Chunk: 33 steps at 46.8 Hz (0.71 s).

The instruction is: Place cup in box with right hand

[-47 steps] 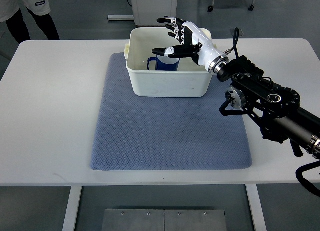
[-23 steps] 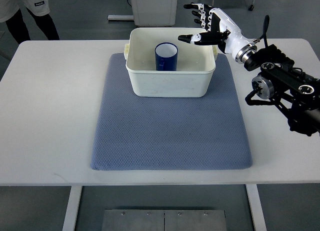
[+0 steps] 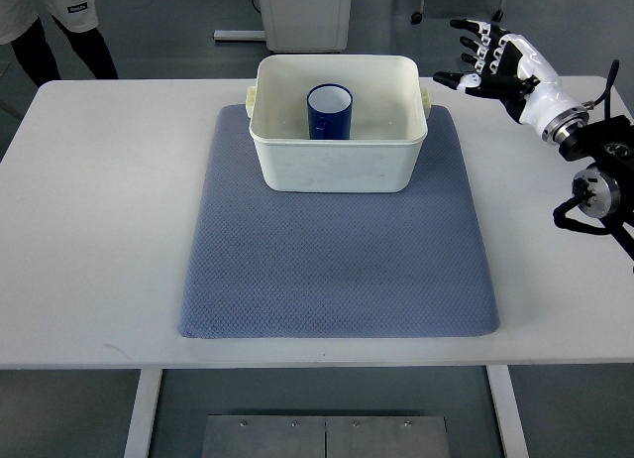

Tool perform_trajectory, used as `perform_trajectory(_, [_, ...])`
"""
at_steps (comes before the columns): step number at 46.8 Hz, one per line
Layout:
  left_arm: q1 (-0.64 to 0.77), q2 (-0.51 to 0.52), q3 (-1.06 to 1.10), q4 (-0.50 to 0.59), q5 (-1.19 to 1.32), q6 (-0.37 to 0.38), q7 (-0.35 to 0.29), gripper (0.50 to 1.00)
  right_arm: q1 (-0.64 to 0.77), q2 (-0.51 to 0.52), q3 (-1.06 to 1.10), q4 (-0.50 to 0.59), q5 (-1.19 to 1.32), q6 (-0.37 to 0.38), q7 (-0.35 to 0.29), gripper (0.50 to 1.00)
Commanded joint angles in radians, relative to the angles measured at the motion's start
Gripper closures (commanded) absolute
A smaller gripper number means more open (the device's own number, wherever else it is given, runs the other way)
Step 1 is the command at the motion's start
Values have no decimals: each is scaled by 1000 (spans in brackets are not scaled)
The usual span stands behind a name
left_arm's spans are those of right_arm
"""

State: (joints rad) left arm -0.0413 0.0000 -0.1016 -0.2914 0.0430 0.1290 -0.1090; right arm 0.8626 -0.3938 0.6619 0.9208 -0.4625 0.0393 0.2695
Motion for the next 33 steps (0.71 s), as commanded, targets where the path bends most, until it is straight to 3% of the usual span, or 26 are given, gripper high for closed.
perform_trajectory(1, [0, 0, 0, 0, 0, 0, 0, 500, -39, -4, 53, 0, -1, 4, -10, 502])
perform_trajectory(10, [0, 0, 0, 0, 0, 0, 0, 500, -105, -11, 130, -3, -4, 36, -15, 502])
perform_trajectory(24, [0, 0, 0, 0, 0, 0, 0, 500, -186, -4, 280, -5, -16, 94, -93, 502])
perform_trajectory(33, [0, 0, 0, 0, 0, 0, 0, 500, -218, 44, 335, -13, -31, 97, -84, 500])
